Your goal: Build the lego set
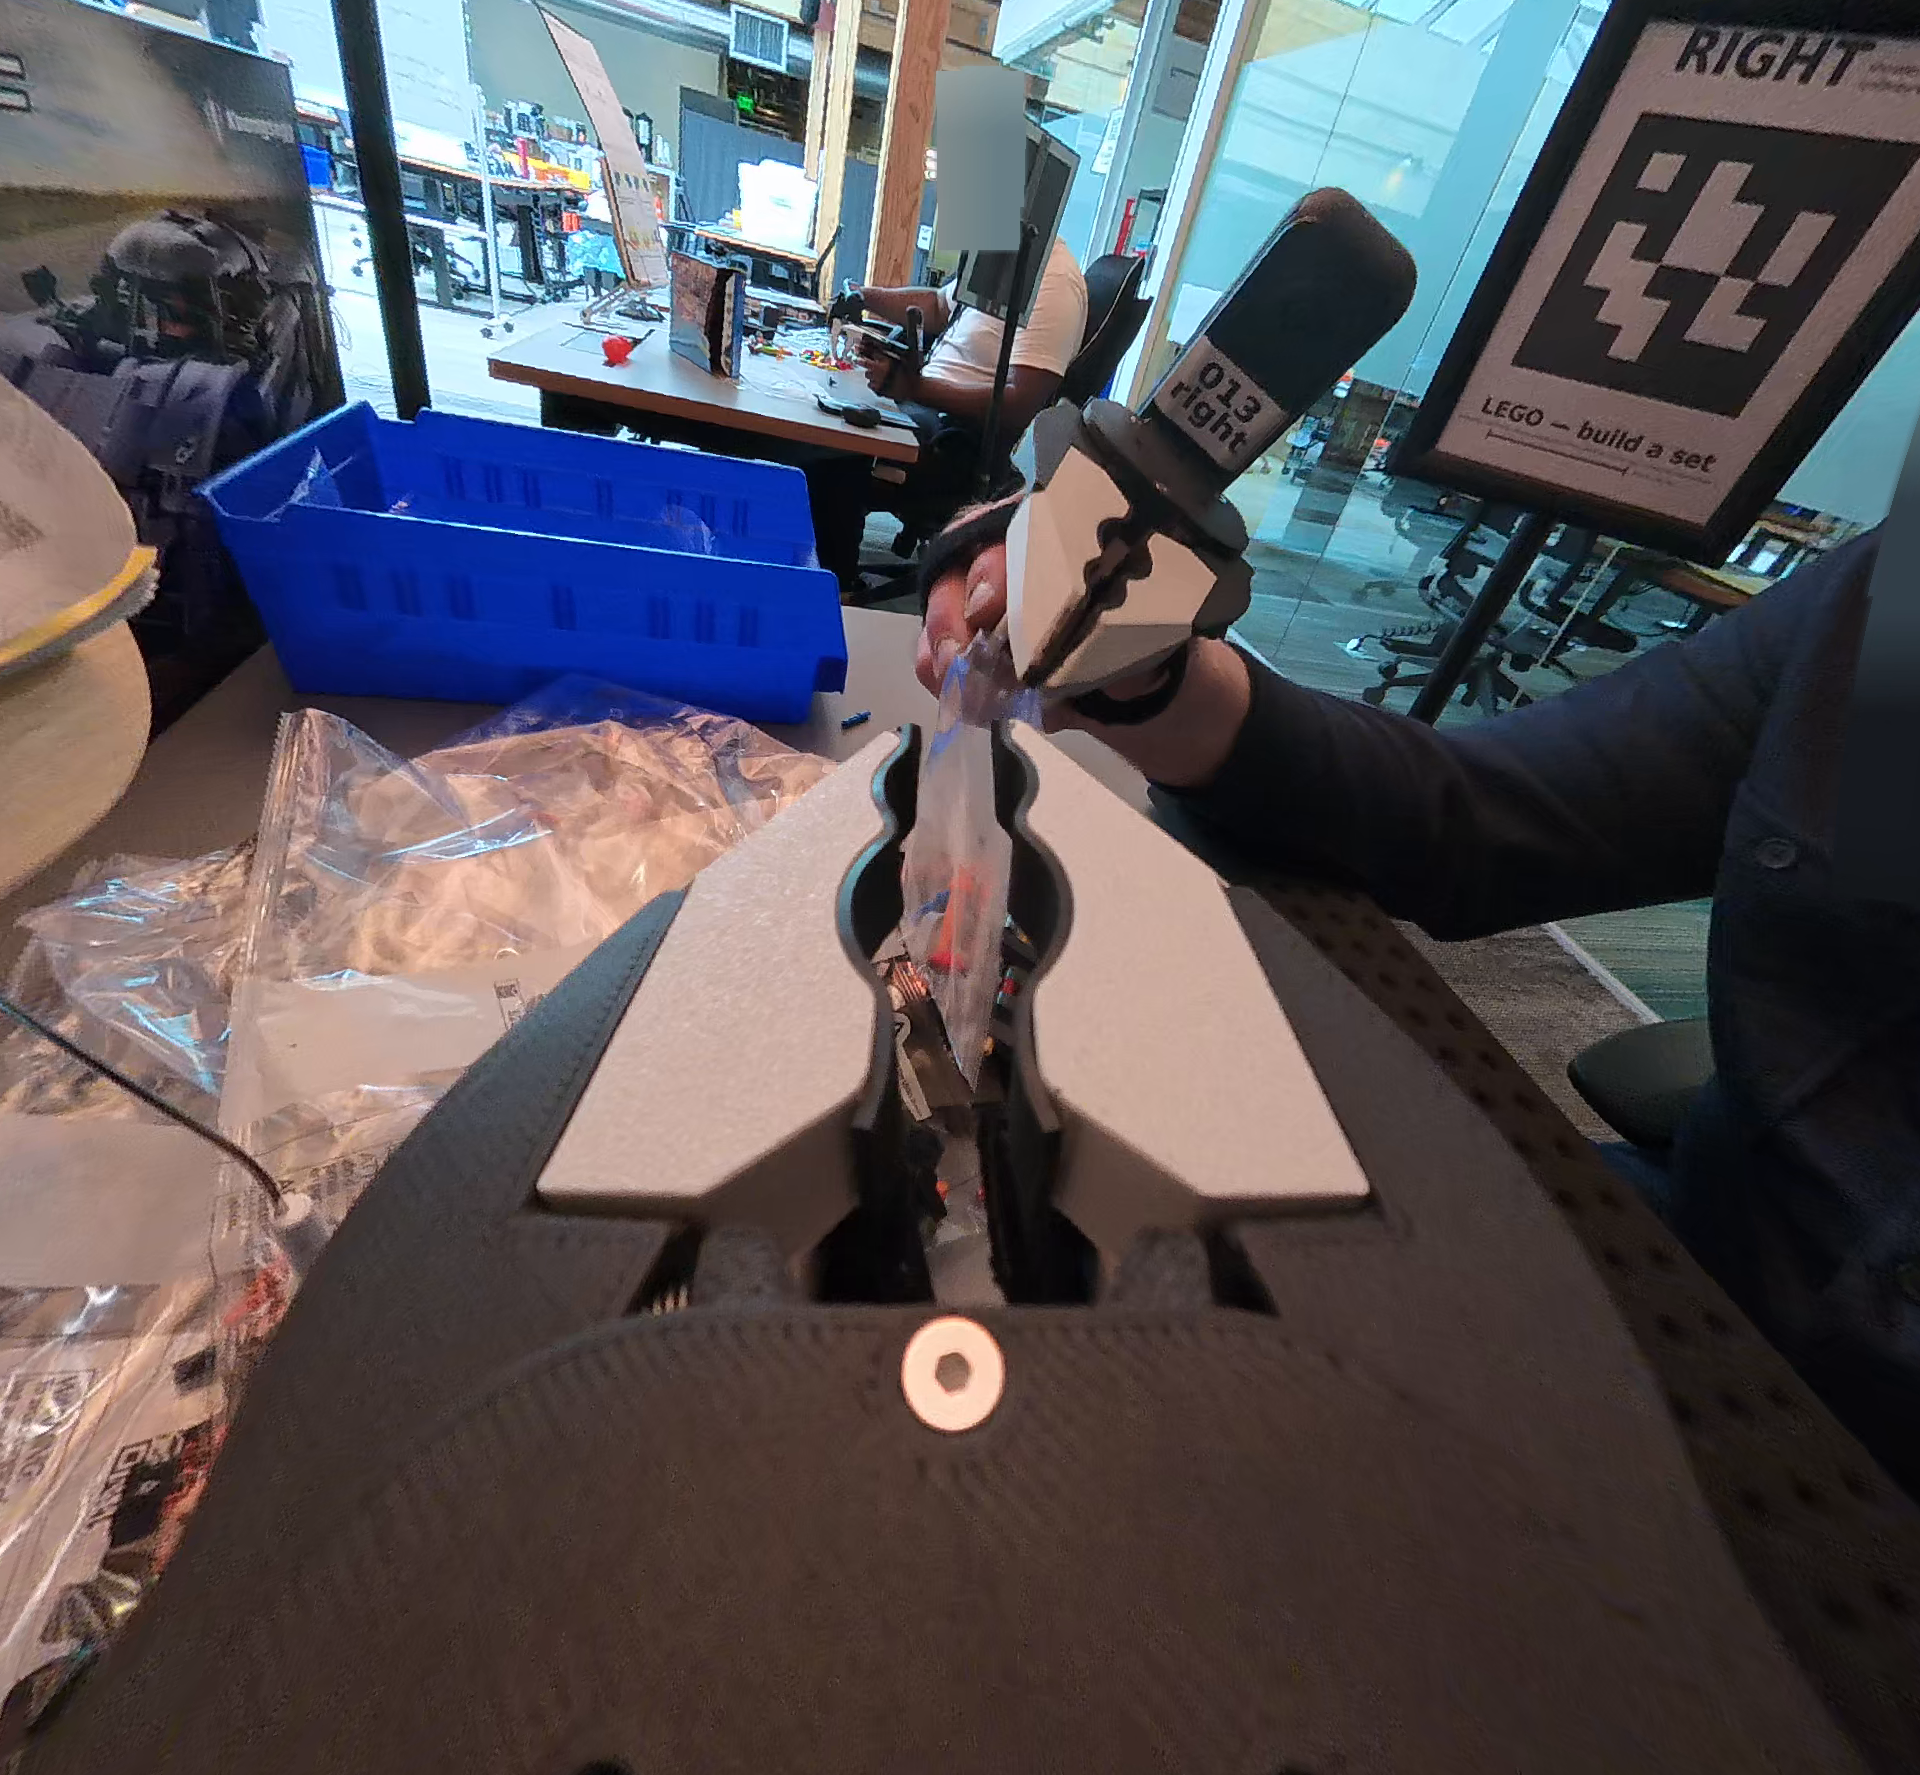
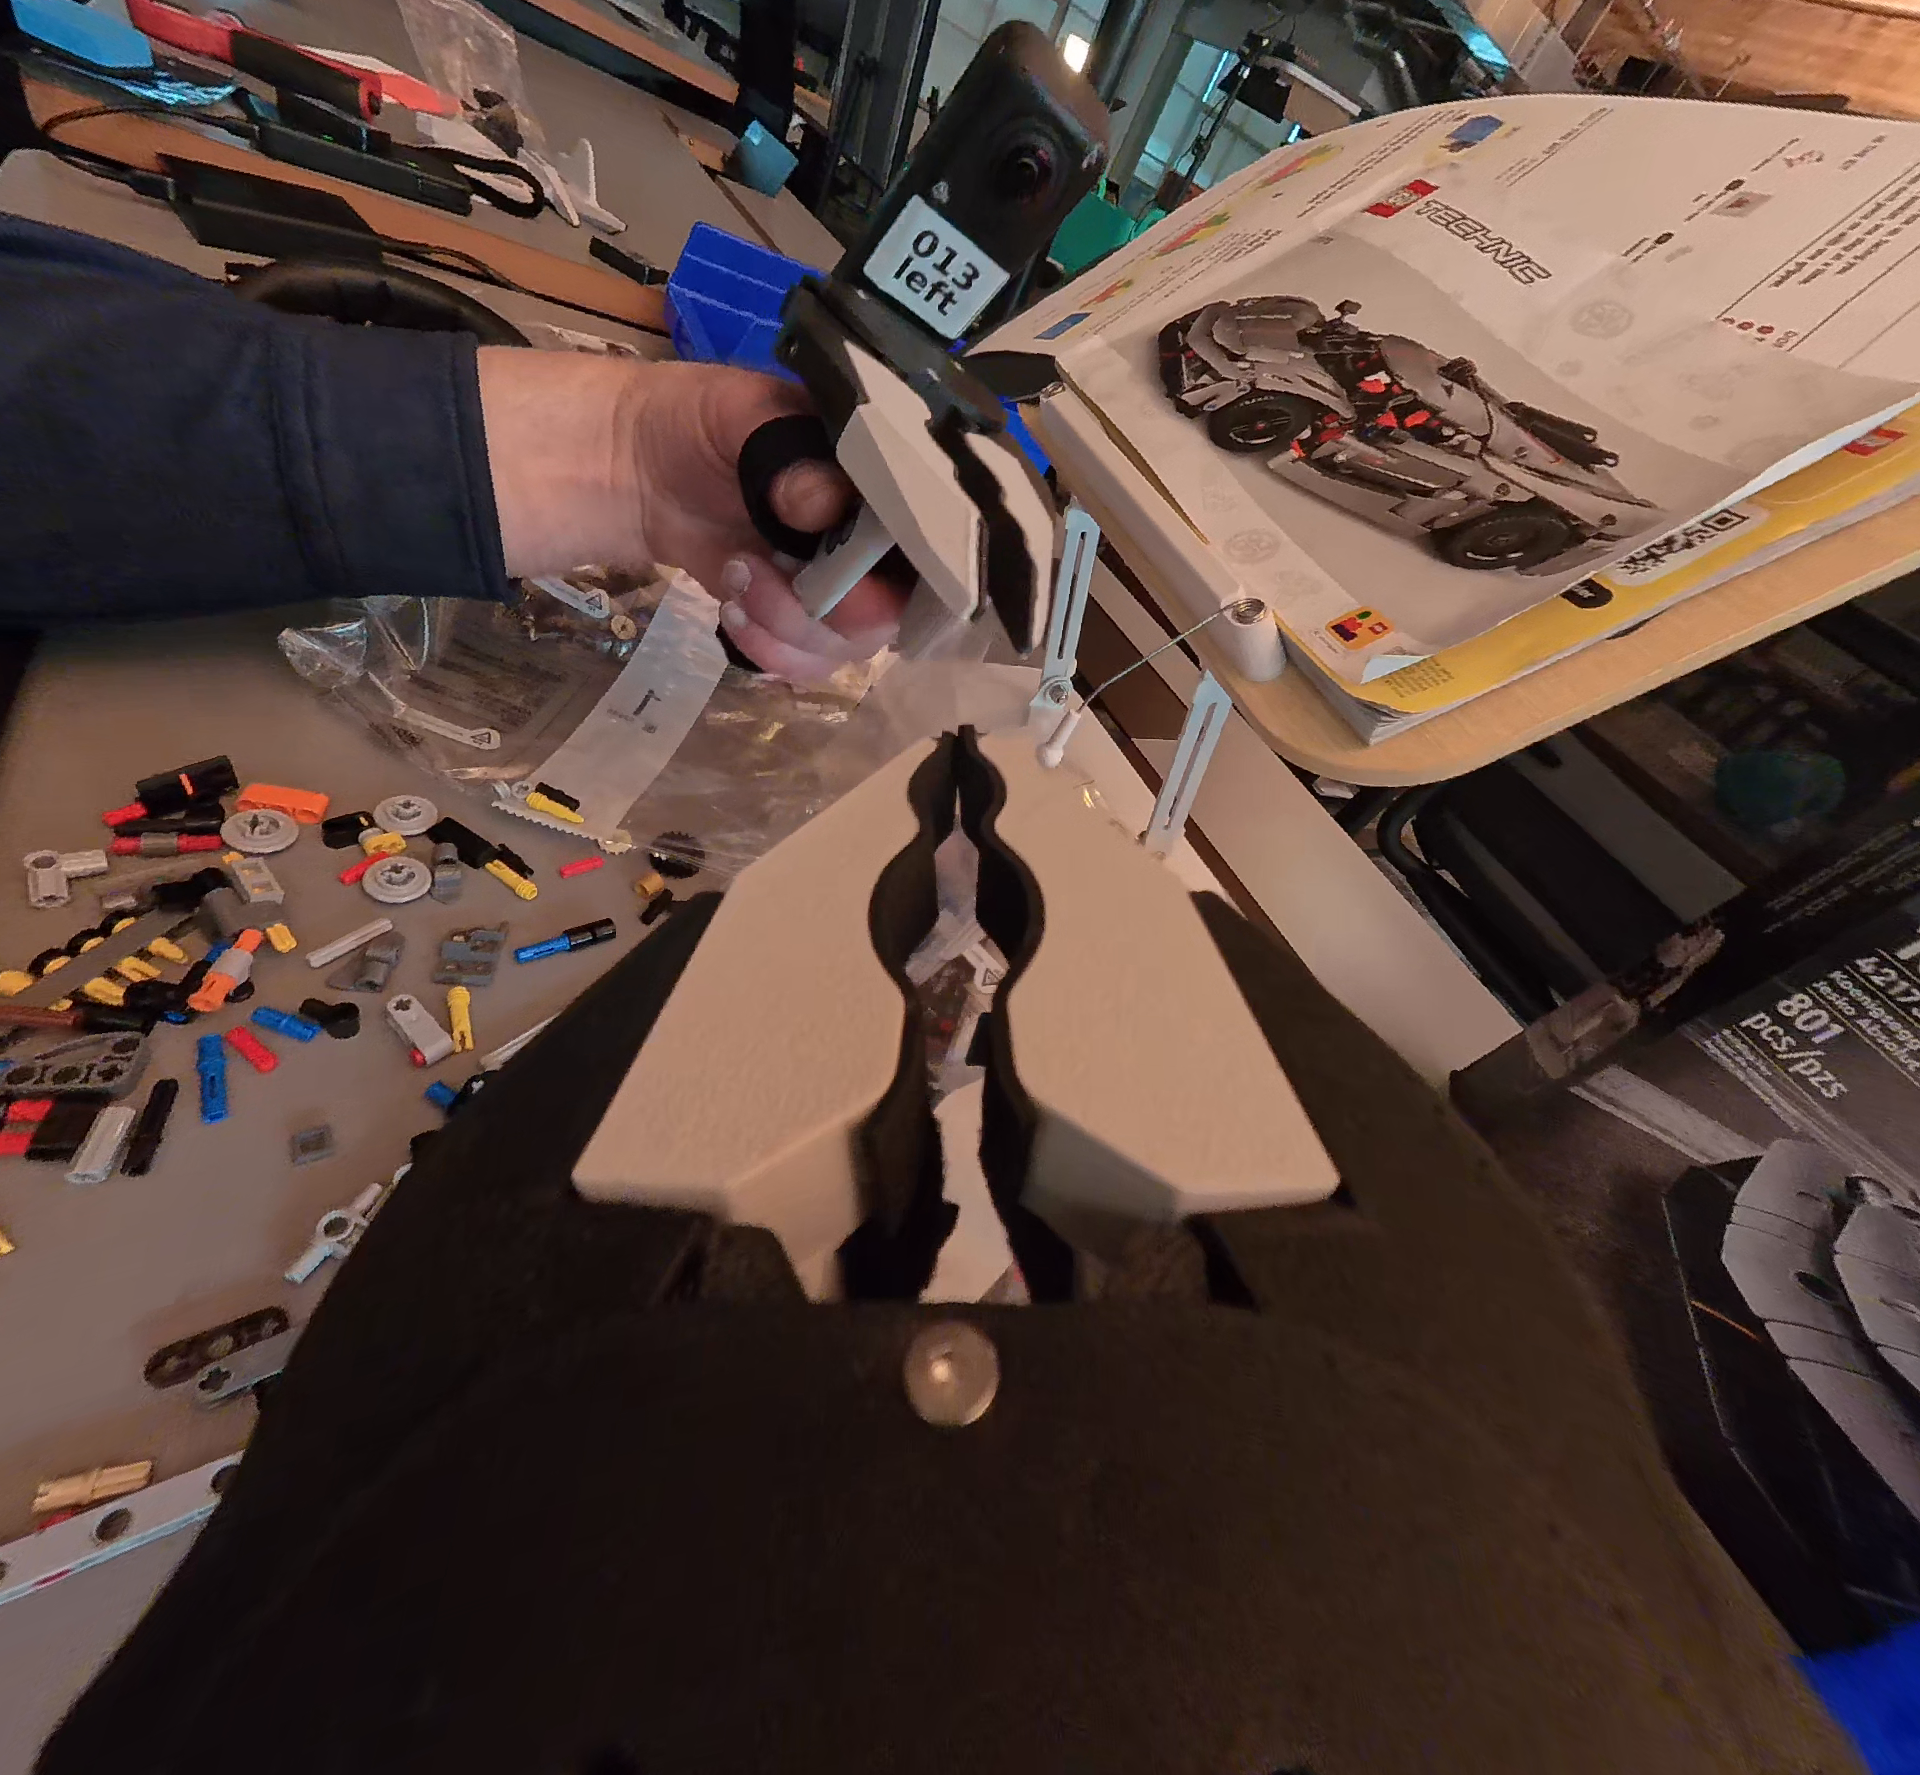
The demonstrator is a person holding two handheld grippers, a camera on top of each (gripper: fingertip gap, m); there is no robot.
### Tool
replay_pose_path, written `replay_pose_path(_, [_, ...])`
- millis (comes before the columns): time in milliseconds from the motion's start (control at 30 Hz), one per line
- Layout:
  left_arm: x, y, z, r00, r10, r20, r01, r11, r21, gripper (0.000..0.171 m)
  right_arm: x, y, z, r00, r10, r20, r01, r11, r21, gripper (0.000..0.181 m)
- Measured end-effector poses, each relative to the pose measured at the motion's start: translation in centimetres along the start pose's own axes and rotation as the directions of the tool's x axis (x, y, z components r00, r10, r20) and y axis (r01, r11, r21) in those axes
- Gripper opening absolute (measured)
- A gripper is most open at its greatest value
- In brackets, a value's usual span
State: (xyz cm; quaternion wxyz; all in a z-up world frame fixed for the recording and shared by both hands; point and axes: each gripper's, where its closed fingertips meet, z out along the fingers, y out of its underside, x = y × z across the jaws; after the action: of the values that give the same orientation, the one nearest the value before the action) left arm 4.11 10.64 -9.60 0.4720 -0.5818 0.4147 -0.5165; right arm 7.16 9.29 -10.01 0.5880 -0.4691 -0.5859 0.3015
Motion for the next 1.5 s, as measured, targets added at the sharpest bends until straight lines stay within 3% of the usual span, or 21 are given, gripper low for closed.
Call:
replay_pose_path(333, [0.8,0.1,1.2,1.000,-0.003,-0.015,0.003,0.999,-0.051,0.021,-1.3,0.7,0.6,0.997,-0.051,0.049,0.053,0.997,-0.047,0.000])
replay_pose_path(533, [0.6,1.8,2.3,0.997,0.059,0.053,-0.046,0.974,-0.221,0.024,-1.5,1.0,0.8,0.996,-0.077,0.049,0.081,0.994,-0.072,0.000])
replay_pose_path(767, [-0.1,2.9,2.7,0.986,0.109,0.123,-0.061,0.937,-0.343,0.017,-1.8,1.3,1.0,0.994,-0.099,0.052,0.103,0.991,-0.090,0.000])
replay_pose_path(1033, [-0.8,3.8,2.6,0.977,0.145,0.154,-0.073,0.915,-0.397,0.000,-1.9,1.5,1.0,0.992,-0.112,0.051,0.117,0.988,-0.103,0.000])
replay_pose_path(1500, [-1.8,3.6,2.2,0.947,0.252,0.199,-0.145,0.888,-0.436,0.000,-2.1,1.9,1.1,0.992,-0.103,0.071,0.111,0.986,-0.122,0.000])
